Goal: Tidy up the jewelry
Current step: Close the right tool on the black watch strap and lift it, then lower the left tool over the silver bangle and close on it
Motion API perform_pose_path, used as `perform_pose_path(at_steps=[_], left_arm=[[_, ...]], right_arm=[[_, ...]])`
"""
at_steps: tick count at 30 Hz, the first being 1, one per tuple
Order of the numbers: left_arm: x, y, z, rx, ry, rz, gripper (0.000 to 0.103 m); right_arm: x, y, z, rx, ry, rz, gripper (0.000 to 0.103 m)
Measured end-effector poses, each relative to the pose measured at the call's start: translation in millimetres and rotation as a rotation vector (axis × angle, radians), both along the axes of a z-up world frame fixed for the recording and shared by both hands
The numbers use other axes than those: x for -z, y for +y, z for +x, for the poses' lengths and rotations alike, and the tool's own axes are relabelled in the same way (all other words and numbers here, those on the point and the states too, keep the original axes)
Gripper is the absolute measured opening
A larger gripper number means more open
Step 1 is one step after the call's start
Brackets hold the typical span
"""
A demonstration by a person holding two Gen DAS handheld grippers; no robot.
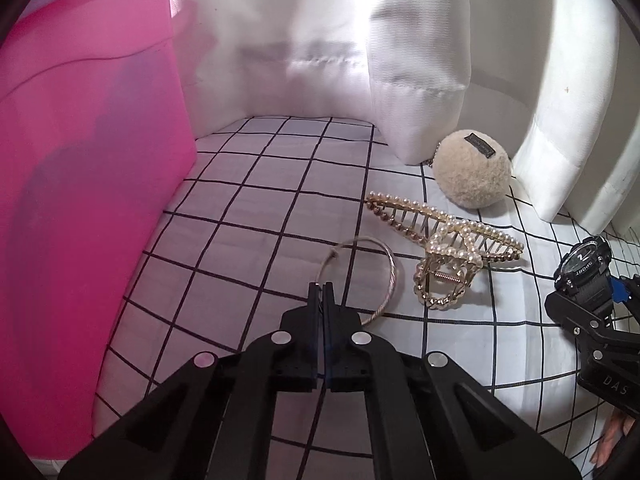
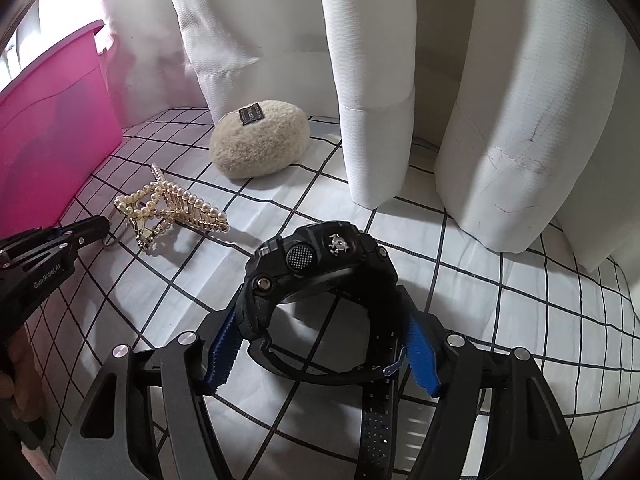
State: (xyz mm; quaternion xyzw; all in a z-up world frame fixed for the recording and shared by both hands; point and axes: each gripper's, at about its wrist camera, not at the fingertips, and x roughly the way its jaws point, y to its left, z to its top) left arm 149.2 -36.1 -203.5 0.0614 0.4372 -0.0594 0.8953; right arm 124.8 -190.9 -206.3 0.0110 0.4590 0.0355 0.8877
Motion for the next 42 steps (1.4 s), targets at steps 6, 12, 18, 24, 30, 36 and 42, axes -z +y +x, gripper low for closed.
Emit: perform_pose_path(at_steps=[6,12,18,24,30,36,42], left_arm=[[0.4,2.4,-3.4,0.010,-0.001,-0.015,0.001],[-0.9,4.2,-3.5,0.019,0.004,-0.036,0.002],[-0.7,0.0,-7.5,0.045,0.007,-0.024,0.011],[-4.2,-5.4,-13.5,0.052,-0.016,-0.031,0.058],[-4.9,-12.9,-14.2,0.082,-0.037,-0.005,0.068],[2.5,-17.4,-7.0,0.085,-0.003,0.019,0.078],[4.7,-13.3,0.9,0.099,0.024,-0.011,0.081]], right_arm=[[-0.7,-0.3,-3.0,-0.001,0.006,0.016,0.068],[-1.5,-2.0,-7.5,0.000,0.006,0.028,0.068],[-1.6,-3.1,-5.9,-0.006,0.005,0.029,0.068],[-1.9,-5.5,-6.2,-0.008,0.004,0.033,0.068],[-2.4,-7.1,-6.6,-0.005,0.003,0.036,0.068],[-2.3,-6.8,-7.0,-0.004,0.002,0.036,0.068],[-2.1,-6.0,-6.1,-0.005,0.004,0.028,0.068]])
